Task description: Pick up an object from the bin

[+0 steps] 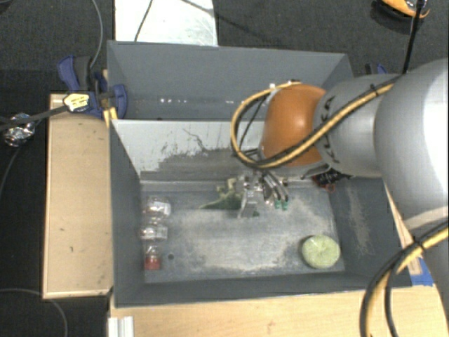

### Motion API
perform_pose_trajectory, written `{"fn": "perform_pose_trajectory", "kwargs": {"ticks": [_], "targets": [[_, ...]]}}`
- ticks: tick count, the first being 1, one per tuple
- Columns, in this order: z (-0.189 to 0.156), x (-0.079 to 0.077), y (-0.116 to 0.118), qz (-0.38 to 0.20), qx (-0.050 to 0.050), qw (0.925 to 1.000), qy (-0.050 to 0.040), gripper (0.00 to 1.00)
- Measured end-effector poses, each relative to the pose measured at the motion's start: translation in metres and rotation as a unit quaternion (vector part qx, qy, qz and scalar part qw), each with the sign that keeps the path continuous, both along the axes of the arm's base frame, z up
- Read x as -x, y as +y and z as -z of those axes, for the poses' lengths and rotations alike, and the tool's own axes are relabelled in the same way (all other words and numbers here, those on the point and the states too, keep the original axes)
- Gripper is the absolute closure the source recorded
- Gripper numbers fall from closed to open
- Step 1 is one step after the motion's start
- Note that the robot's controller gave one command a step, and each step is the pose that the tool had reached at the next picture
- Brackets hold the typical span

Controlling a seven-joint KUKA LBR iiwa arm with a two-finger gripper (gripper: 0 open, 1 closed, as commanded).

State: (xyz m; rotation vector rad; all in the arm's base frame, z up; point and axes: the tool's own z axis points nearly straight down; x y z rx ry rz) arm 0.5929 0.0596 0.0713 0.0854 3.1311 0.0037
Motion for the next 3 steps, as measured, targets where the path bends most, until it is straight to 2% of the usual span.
{"fn": "perform_pose_trajectory", "kwargs": {"ticks": [1,2,3], "targets": [[-0.007,0.005,0.003,0.025,0.000,0.9997,0.0012,1.00],[-0.025,0.004,0.002,-0.014,0.000,0.9999,-0.0009,1.00],[-0.032,0.003,0.001,-0.004,0.000,1.0000,-0.0023,1.00]]}}
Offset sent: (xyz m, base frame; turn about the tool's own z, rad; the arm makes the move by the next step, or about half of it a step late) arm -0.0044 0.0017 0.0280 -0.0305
